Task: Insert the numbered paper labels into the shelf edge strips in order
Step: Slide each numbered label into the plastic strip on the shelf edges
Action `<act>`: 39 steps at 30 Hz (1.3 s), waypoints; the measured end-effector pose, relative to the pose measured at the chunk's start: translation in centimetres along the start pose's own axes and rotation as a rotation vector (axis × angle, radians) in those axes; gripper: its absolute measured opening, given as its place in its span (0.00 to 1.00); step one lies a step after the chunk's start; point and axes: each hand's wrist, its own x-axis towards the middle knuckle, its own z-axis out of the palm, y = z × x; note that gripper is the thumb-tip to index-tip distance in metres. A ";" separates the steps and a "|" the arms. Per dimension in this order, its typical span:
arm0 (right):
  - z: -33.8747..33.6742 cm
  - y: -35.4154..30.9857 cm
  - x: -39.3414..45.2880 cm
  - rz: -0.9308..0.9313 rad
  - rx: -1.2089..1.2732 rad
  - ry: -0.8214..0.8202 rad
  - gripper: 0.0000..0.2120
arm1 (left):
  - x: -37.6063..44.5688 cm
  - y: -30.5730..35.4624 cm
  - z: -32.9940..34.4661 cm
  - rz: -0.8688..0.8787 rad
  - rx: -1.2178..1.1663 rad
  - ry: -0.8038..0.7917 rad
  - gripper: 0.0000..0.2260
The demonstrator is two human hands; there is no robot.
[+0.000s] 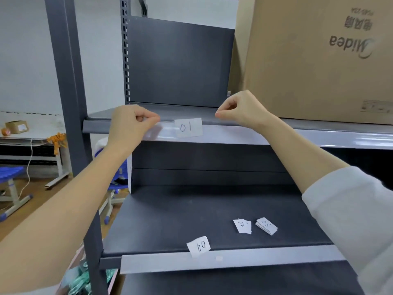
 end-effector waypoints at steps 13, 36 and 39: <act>-4.9 9.2 -15.1 0.188 0.111 -0.141 0.07 | -15.6 9.0 11.5 -0.208 -0.001 -0.241 0.04; -1.7 19.0 -14.0 0.357 0.136 -0.153 0.08 | -15.3 3.7 21.2 -0.430 -0.112 -0.424 0.05; -0.7 22.1 -13.8 0.406 0.120 -0.179 0.08 | -16.3 1.4 24.4 -0.535 -0.081 -0.447 0.05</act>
